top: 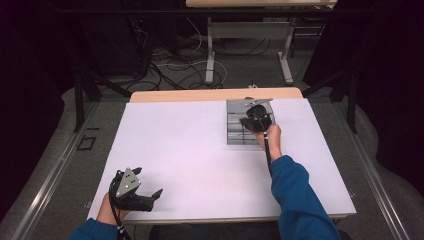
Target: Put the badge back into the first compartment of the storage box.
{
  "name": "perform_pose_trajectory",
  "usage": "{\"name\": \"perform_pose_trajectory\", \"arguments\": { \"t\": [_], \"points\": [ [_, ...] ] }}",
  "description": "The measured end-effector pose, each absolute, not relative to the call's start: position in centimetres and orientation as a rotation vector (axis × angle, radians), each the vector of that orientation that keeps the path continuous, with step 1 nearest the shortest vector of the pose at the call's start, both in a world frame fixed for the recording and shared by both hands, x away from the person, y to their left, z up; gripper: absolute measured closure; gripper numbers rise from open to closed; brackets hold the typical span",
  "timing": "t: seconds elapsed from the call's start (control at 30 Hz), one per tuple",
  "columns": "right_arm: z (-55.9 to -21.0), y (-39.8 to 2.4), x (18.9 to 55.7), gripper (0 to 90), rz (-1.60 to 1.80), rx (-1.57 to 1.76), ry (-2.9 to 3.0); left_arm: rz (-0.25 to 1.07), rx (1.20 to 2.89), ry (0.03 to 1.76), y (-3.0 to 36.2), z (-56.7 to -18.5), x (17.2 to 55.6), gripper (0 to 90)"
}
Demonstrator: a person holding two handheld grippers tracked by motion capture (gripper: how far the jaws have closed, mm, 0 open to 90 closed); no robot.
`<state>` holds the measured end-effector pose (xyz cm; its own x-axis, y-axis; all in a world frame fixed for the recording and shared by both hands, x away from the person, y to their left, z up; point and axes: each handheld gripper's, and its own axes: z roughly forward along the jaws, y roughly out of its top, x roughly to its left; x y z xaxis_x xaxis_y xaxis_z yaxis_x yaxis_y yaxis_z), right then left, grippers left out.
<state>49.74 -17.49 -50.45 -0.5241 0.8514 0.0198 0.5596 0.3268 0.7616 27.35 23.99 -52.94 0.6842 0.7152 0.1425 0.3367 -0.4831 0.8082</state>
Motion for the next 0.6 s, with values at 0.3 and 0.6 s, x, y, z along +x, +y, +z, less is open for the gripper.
{"name": "perform_pose_trajectory", "arguments": {
  "t": [0.3,0.6],
  "points": [
    [-51.2,-17.5,50.3,86.7,1.001,1.274,2.215,0.600,2.097,0.805,24.0,-53.0,27.4,0.8],
    [-51.6,-16.9,50.7,86.5,0.986,1.271,2.220,0.607,2.095,0.806,23.9,-53.0,27.4,0.8]
  ]
}}
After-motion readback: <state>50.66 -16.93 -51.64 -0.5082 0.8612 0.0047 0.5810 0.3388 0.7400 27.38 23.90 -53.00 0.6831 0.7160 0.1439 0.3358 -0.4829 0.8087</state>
